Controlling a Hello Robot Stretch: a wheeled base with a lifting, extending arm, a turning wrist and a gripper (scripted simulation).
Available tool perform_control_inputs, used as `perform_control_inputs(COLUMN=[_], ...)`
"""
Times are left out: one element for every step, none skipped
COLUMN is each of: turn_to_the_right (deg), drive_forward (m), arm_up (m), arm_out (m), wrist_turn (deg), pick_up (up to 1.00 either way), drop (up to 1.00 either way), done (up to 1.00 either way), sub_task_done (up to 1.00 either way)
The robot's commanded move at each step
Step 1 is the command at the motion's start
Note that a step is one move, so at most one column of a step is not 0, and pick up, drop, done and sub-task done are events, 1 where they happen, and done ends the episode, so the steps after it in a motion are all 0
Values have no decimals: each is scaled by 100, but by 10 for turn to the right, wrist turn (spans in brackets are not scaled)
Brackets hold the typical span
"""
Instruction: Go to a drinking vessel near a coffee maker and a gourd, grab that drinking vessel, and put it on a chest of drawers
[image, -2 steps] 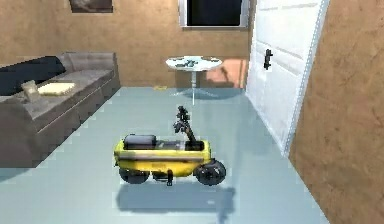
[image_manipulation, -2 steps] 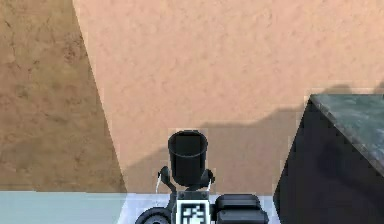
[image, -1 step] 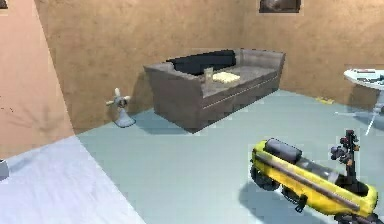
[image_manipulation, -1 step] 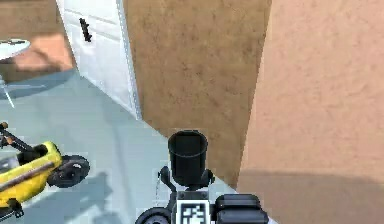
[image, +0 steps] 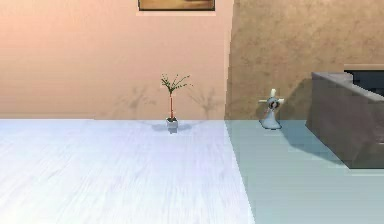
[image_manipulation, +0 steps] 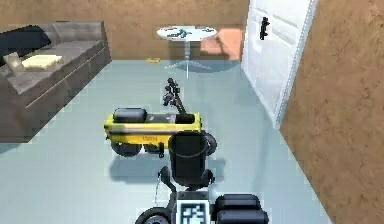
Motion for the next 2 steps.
perform_control_inputs(turn_to_the_right=[-180, 0], drive_forward=[0, 45], arm_up=[0, 0], arm_out=[0, 0], wrist_turn=[0, 0], pick_up=[0, 0], drop=[0, 0], done=[0, 0], sub_task_done=[0, 0])
